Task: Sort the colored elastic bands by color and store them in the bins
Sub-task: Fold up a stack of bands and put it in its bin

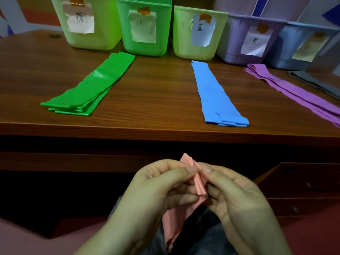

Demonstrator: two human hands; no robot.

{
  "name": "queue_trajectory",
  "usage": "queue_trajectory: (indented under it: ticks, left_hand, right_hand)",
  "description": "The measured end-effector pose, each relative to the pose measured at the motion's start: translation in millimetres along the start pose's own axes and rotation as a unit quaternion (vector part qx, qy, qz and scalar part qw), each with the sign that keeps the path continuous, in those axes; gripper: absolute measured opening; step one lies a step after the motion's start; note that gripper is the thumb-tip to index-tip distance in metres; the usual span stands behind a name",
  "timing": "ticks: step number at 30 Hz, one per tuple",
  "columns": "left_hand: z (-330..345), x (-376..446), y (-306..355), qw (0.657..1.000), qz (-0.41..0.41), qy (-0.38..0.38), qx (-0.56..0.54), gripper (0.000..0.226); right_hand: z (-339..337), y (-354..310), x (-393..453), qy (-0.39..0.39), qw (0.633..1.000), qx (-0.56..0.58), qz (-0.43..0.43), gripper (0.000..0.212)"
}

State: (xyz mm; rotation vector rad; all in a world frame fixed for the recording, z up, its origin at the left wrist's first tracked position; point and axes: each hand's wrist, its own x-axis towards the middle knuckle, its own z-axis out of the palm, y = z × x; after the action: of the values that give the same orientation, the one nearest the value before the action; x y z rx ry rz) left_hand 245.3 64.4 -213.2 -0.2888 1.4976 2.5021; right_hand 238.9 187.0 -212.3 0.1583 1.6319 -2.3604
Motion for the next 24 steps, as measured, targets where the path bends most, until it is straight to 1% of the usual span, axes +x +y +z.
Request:
queue_trajectory:
  ticks: [4,8,12,15,18,22,24]
  left_hand:
    - [0.2,-3.4,0.2,1.0,0.008,0.015,-0.012,0.011]
    - [2.3,-4.4,0.9,0.999,0.019,0.033,-0.02,0.008]
    - [2.7,-1.9,-0.7,0.999,0.02,0.035,-0.024,0.013]
    - [2.7,-0.7,-1.1,0.999,0.021,0.032,-0.027,0.023]
    - [2.7,-0.4,-1.2,0.999,0.023,0.032,-0.03,0.027]
    - [1.4,0.0,-2.1,0.999,0.023,0.031,-0.027,0.026]
    - [0.4,0.7,-2.8,0.999,0.023,0.034,-0.028,0.024]
  right_hand:
    - [-2.6,-2.3,0.4,0.039,0.998,-0.02,-0.04,0.018]
    - [-2.3,-4.9,-2.9,0.087,0.987,-0.073,-0.115,0.019]
    - [4.7,-5.9,-10.9,0.069,0.981,-0.111,-0.146,0.017]
    - [7.8,-6.8,-14.0,0.073,0.975,-0.137,-0.157,0.03]
    - [10.3,-7.3,-14.7,0.068,0.972,-0.151,-0.167,0.034]
    - [10.3,-2.6,-13.7,0.062,0.971,-0.148,-0.177,0.029]
    - [10.5,-0.5,-13.2,0.062,0.972,-0.143,-0.176,0.017]
